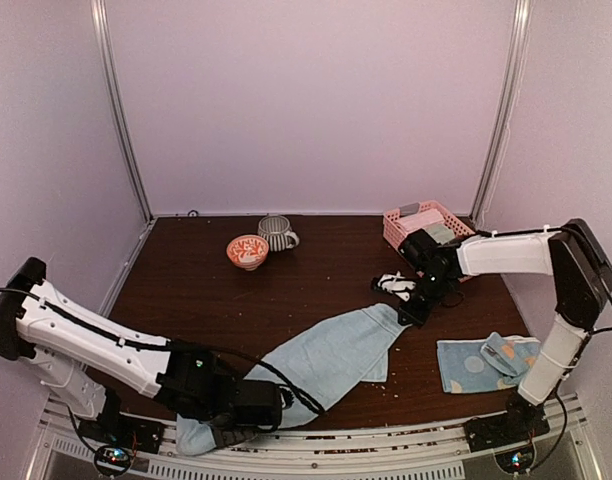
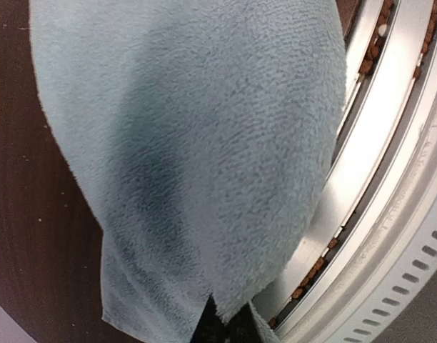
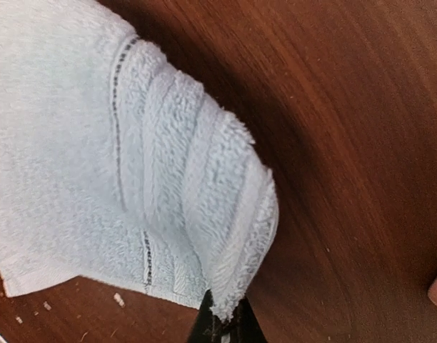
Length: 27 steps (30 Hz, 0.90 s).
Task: Roll the towels
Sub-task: Pick up the towel from the center of the board, then place the towel at the center of the board.
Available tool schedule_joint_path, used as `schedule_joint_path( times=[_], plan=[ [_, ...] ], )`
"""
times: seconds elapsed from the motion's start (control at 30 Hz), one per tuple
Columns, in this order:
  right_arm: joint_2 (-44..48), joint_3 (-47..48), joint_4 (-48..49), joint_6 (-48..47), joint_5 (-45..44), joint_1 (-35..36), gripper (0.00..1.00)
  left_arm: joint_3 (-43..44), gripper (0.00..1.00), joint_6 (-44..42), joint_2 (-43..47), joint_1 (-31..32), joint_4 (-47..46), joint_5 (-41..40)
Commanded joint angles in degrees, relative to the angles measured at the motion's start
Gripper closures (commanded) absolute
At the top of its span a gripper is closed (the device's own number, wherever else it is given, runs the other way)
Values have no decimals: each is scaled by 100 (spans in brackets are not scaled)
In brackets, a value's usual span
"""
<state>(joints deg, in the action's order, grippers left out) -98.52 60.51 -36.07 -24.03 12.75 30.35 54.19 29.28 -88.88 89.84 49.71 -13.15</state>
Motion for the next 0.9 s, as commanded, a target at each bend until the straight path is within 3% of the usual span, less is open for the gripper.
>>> schedule_joint_path(
  times=[0.0, 0.1, 0.2, 0.37, 0.53, 0.6, 0.67, 0.73, 0.87],
  plan=[
    [1342, 50, -562, 181, 12, -36, 100, 312, 100, 209, 786, -19, 364, -640],
    [1993, 258, -947, 299, -86, -72, 100, 642, 100, 218, 1274, -28, 438, -922],
    [2689, 391, -1409, 119, 411, -126, 100, 960, 100, 196, 1694, -37, 470, -956],
    [3570, 460, -2067, -204, 1436, -143, 100, 1144, 100, 349, 2382, -37, 187, -216],
    [3480, 528, -2088, -425, 1483, -152, 100, 939, 100, -101, 2869, -332, -603, -705],
    [3071, 803, -1969, -347, 1335, -159, 100, 820, 100, -548, 2937, -1588, -966, -386],
    [2490, 1018, -1582, -114, 1155, -168, 100, 289, 100, -1043, 2981, -3070, -1684, 998],
    [1679, 1302, -1331, 153, 876, -170, 100, -279, 100, -1284, 2669, -4322, -2267, 1876],
    [-368, 2598, -1631, 605, 498, -216, 100, -194, 100, -1535, 1346, -5610, -2779, 2451]
  ],
)
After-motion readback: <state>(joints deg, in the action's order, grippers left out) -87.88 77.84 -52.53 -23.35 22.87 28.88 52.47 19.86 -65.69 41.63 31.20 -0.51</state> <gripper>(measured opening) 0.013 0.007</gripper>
